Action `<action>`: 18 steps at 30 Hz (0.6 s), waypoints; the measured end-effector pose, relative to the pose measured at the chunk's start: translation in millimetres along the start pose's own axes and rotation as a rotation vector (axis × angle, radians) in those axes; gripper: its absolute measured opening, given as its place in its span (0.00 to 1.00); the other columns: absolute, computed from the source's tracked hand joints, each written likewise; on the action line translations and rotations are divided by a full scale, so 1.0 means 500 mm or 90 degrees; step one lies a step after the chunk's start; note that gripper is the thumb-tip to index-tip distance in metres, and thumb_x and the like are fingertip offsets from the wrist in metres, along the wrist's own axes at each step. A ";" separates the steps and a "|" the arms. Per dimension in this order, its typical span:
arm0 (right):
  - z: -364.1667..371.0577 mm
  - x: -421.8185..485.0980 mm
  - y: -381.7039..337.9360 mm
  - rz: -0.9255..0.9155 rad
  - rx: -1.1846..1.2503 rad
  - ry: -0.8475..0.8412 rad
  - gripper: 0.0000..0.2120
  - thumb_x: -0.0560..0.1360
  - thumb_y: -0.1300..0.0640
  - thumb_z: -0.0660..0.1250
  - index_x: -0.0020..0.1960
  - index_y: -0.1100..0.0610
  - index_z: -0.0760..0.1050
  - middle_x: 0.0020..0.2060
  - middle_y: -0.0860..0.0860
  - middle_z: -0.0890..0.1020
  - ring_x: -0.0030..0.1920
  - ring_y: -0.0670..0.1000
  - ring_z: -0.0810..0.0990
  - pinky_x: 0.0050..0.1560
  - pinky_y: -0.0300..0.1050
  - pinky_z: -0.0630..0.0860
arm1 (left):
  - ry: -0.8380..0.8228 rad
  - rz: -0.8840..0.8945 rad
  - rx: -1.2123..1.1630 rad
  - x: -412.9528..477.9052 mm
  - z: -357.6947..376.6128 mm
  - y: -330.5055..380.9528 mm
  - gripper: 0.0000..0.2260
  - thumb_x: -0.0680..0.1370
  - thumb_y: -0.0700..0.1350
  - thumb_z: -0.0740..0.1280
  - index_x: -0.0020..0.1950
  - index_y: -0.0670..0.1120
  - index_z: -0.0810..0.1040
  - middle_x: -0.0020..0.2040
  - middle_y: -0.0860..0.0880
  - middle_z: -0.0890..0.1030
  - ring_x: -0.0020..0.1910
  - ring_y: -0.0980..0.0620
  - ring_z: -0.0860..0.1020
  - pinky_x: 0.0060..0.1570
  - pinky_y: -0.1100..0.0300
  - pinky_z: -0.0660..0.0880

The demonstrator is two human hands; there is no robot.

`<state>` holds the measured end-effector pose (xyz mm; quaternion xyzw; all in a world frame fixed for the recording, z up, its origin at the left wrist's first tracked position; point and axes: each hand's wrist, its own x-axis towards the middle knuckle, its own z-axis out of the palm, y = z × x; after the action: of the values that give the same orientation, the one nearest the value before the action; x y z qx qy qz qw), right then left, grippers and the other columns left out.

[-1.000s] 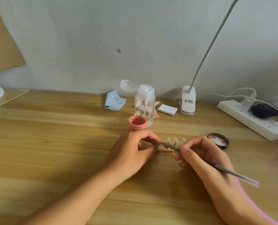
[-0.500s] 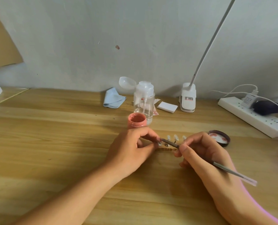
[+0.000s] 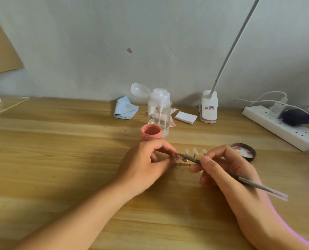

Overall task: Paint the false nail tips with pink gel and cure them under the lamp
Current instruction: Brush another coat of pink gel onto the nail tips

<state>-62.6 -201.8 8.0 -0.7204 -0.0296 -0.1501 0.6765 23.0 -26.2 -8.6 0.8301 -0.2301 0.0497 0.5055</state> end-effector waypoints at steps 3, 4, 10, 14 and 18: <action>-0.003 0.001 0.001 0.001 0.001 0.005 0.07 0.71 0.49 0.69 0.41 0.52 0.76 0.40 0.55 0.86 0.34 0.48 0.79 0.38 0.38 0.79 | 0.002 -0.005 -0.007 0.000 0.001 0.000 0.06 0.74 0.48 0.75 0.45 0.59 0.81 0.21 0.62 0.69 0.23 0.58 0.63 0.29 0.61 0.57; -0.003 0.001 0.000 -0.001 0.000 0.003 0.07 0.71 0.49 0.69 0.41 0.52 0.76 0.40 0.55 0.86 0.34 0.48 0.79 0.38 0.38 0.79 | 0.003 -0.004 -0.008 0.000 0.000 0.001 0.06 0.74 0.47 0.75 0.45 0.59 0.81 0.21 0.63 0.70 0.23 0.59 0.63 0.29 0.61 0.57; -0.002 0.003 0.001 -0.008 0.000 0.012 0.06 0.72 0.49 0.68 0.41 0.51 0.76 0.40 0.55 0.87 0.34 0.49 0.79 0.39 0.40 0.80 | -0.003 0.000 -0.025 0.000 -0.002 0.002 0.05 0.74 0.45 0.75 0.43 0.55 0.83 0.22 0.65 0.72 0.22 0.59 0.63 0.25 0.67 0.56; -0.002 0.003 0.002 -0.011 -0.007 0.008 0.07 0.72 0.47 0.68 0.41 0.51 0.75 0.40 0.54 0.87 0.34 0.47 0.79 0.38 0.38 0.79 | -0.004 0.010 -0.028 0.000 -0.003 0.006 0.04 0.75 0.43 0.75 0.44 0.53 0.84 0.23 0.66 0.72 0.22 0.59 0.63 0.25 0.69 0.56; -0.004 0.004 0.004 -0.009 -0.011 0.024 0.08 0.71 0.46 0.68 0.41 0.51 0.76 0.40 0.54 0.87 0.34 0.48 0.79 0.39 0.41 0.79 | -0.004 0.014 -0.027 -0.001 -0.004 0.005 0.05 0.75 0.43 0.75 0.43 0.53 0.84 0.25 0.68 0.74 0.23 0.59 0.63 0.26 0.68 0.57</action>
<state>-60.6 -204.4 6.7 -0.7231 -0.0206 -0.1683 0.6697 21.7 -25.6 -5.7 0.8168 -0.2420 0.0482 0.5216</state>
